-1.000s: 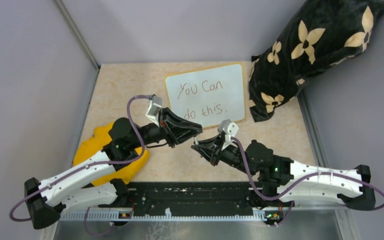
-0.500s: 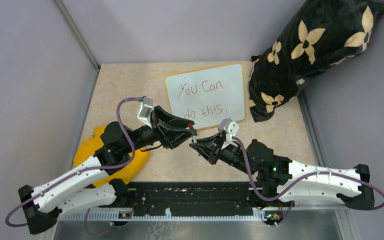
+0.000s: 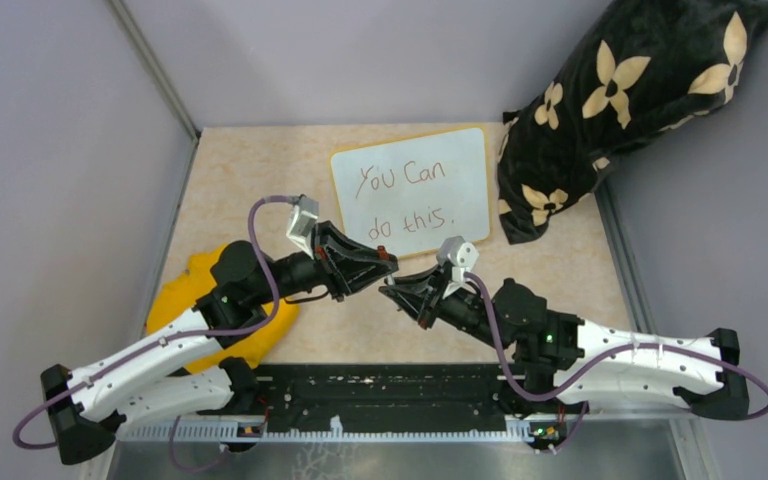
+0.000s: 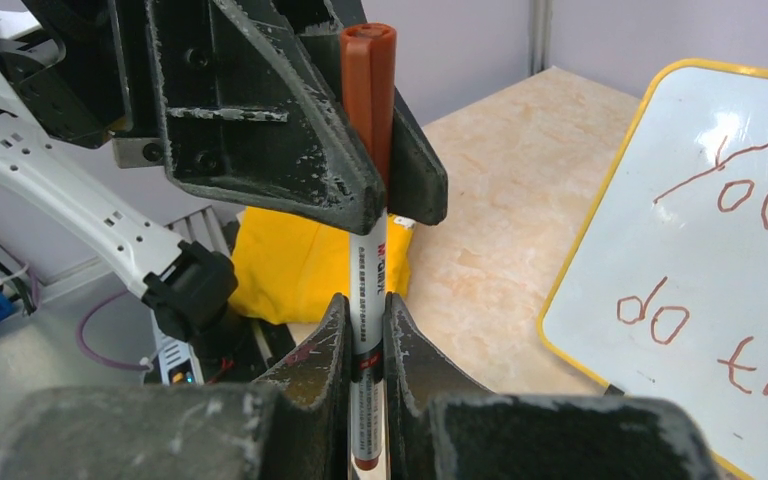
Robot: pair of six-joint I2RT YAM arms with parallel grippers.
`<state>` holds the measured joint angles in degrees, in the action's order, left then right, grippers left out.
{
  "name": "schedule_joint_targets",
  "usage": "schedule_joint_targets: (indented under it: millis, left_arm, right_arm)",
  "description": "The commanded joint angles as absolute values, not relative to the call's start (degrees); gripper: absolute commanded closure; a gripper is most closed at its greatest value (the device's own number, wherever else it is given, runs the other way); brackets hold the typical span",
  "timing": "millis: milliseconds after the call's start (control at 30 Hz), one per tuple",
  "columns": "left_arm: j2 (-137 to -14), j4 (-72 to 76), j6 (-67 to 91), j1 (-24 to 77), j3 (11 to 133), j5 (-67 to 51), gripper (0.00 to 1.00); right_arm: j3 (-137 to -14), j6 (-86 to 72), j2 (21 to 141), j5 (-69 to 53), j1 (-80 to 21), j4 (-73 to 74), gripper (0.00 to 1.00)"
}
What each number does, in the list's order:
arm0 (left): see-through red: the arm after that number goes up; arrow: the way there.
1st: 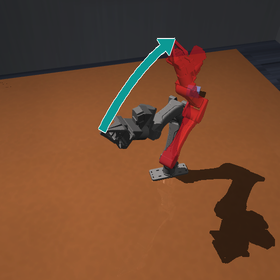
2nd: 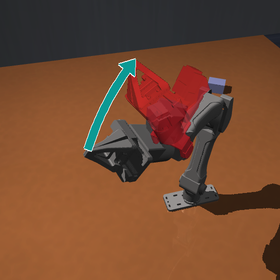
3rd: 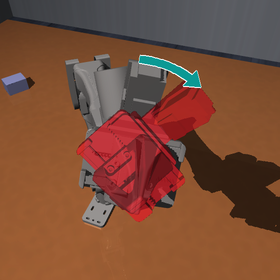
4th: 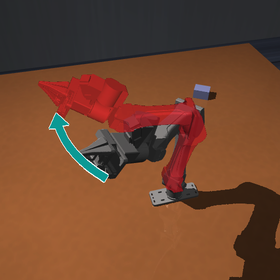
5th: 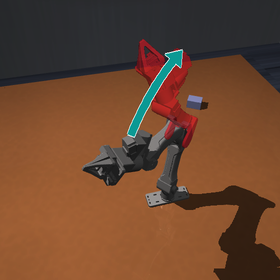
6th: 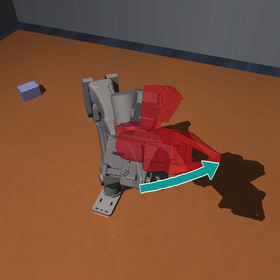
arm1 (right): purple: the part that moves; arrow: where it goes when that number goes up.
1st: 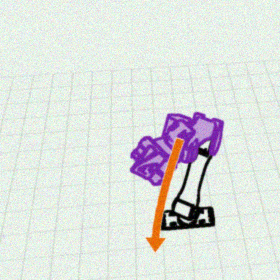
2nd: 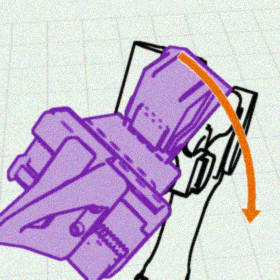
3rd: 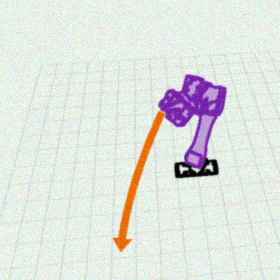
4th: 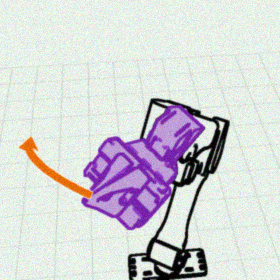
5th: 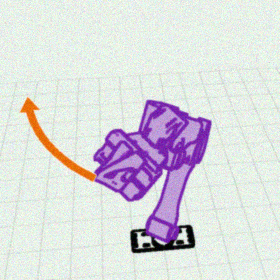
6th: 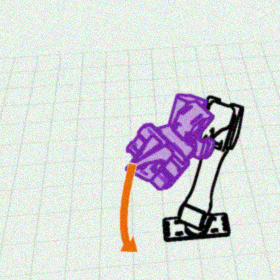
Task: Write a sentence on the whiteboard
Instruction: Close the whiteboard marker at the center of the board.
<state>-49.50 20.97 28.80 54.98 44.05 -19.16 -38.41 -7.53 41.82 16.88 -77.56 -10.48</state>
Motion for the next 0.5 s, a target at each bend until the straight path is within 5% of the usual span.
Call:
schedule_joint_targets:
  millis: [0,67,133,333,467]
  left_arm:
    - [-48.92,21.53,28.85,55.20,43.55,-19.18,0.88]
    - [-48.68,21.60,28.83,55.20,43.42,-18.46,1.00]
    - [-48.48,21.59,28.83,55.20,43.18,-17.99,1.00]
    - [-47.99,21.79,29.17,55.20,42.61,-17.72,1.00]
    - [-47.62,21.77,29.27,55.20,42.26,-17.59,1.00]
  right_arm:
    - [-41.62,-7.27,41.31,16.90,-77.83,-13.09,1.00]
    - [-41.82,-7.73,41.37,17.11,-77.79,-12.89,1.00]
    - [-42.28,-8.35,41.54,17.65,-77.78,-12.67,1.00]
    - [-42.99,-9.69,42.17,20.46,-77.78,-14.20,0.64]
    - [-43.26,-10.06,42.58,21.85,-77.83,-14.81,0.55]
